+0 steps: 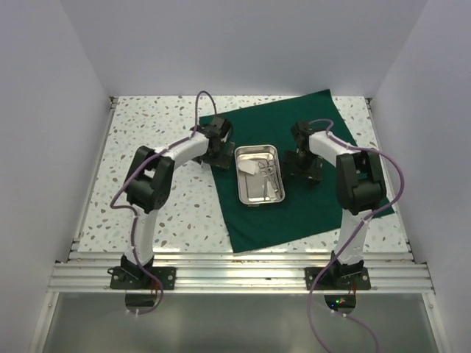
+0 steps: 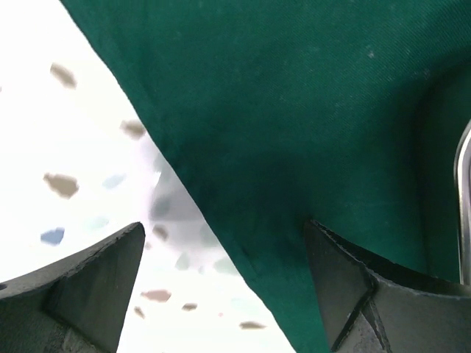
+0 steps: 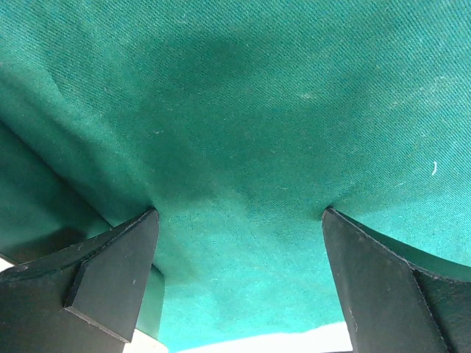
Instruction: Prepare the surgical pack
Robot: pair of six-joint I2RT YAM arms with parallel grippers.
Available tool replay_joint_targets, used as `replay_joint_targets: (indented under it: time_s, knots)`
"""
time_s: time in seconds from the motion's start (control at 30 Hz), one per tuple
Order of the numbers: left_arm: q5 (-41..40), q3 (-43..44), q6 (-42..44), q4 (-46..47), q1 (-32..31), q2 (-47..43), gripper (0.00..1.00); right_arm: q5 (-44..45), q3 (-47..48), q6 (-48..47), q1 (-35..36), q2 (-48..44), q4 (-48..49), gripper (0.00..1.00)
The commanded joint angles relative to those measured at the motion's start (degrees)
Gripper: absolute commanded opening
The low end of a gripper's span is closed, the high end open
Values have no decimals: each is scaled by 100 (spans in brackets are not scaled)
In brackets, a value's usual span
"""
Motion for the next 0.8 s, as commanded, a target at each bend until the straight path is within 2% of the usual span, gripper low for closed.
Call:
replay_joint_targets:
  time_s: [0.0,0.07,0.2,0.33,0.4,0.53,0.57,0.6,0.63,0.67,0.7,0.73,0.77]
  knots:
    - [-261,-1263,116,-798,264,53,93,-172,46,19,416,415,181,98]
    - [-121,-1894,46,-605,474,-325,93,-286,116,54,530,450,173,98]
    - [-128,-2451,-16,-481,669,-914,94,-314,318,-51,531,310,-38,98]
    - [186,-2233,-104,-674,687,-1600,95,-77,625,-350,531,-128,-398,97]
    - [258,-1873,-191,-797,687,-1759,95,-190,652,-456,531,-401,-714,92]
    - [704,-1311,-227,-955,687,-1917,90,-708,-118,-316,531,-1165,-733,80]
    - [837,-1257,-235,-964,687,-1900,89,-935,-304,-237,531,-1341,-715,74]
    - [960,-1222,-244,-956,687,-1891,83,-1042,-497,-201,531,-1621,-689,66]
    - [1196,-1160,-253,-947,687,-1856,78,-1121,-865,-149,531,-1789,-689,50]
    - [1381,-1160,-262,-947,678,-1830,72,-1270,-1068,-122,540,-1930,-645,41]
    - [1505,-1168,-253,-947,669,-1777,64,-1393,-1436,-96,531,-2192,-601,33]
    - [1654,-1238,-253,-947,643,-1751,60,-1534,-1614,-61,548,-2299,-557,26]
    - [1708,-1282,-236,-938,617,-1742,58,-1674,-1781,-43,557,-2379,-453,24]
